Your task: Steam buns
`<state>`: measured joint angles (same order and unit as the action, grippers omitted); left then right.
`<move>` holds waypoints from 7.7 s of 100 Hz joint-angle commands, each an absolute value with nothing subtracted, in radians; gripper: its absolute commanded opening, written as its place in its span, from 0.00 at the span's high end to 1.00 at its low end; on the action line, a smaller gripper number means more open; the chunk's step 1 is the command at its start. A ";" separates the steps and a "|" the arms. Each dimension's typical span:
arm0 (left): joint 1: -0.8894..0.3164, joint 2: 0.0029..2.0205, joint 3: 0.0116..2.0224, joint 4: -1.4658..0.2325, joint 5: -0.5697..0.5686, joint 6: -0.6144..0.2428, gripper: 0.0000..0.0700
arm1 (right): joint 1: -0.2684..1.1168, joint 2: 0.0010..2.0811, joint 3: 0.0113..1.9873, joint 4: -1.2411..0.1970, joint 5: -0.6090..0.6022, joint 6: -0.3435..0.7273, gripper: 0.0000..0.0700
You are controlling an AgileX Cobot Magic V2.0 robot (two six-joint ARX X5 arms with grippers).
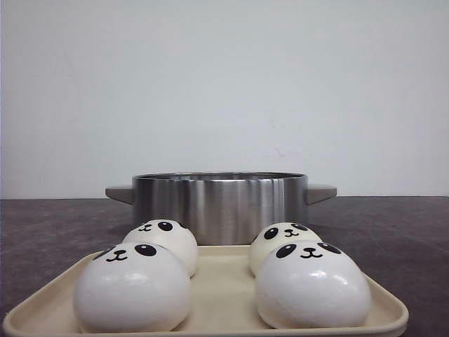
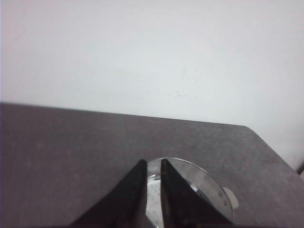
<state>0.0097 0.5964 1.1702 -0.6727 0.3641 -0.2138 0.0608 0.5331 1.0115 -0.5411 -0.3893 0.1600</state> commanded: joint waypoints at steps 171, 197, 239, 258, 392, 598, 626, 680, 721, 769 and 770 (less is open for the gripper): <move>-0.307 0.556 1.201 -1.011 0.319 -0.162 0.04 | 0.826 1.543 1.082 -0.744 -0.101 0.559 0.10; -0.332 0.556 1.201 -1.010 0.307 -0.161 0.04 | 0.795 1.617 1.082 -0.737 -0.017 0.562 0.14; -0.362 0.556 1.201 -1.010 0.296 -0.161 0.04 | 0.781 1.662 1.082 -0.667 -0.027 0.552 0.31; -0.369 0.556 1.201 -1.010 0.285 -0.161 0.04 | 0.781 1.693 1.082 -0.685 -0.028 0.552 0.50; -0.369 0.556 1.201 -1.002 0.261 -0.162 0.04 | 0.601 1.667 1.713 -0.790 -0.021 0.322 1.00; -0.369 0.557 1.201 -1.035 0.258 -0.200 0.04 | 0.510 2.157 1.713 -0.641 0.002 0.305 0.42; -0.369 0.557 1.201 -1.036 0.258 -0.199 0.04 | 0.521 2.156 1.737 -0.609 -0.011 0.308 0.41; -0.369 0.564 1.200 -1.000 0.244 -0.211 0.04 | 0.570 2.098 2.111 -0.775 0.090 0.276 0.41; -0.375 0.749 1.167 -1.103 0.271 -0.363 0.04 | 0.599 1.702 2.111 -0.931 0.167 0.110 0.60; -0.632 1.130 1.163 -1.023 0.161 -0.453 0.04 | 0.601 1.253 2.109 -1.168 0.214 0.033 0.60; -0.640 1.134 1.162 -1.016 0.157 -0.464 0.04 | 0.601 1.245 2.109 -1.174 0.215 0.033 0.60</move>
<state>-0.6010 1.1103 1.1545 -1.0512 0.2001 -0.3950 0.5938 1.2556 2.0880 -1.1500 0.2104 0.0486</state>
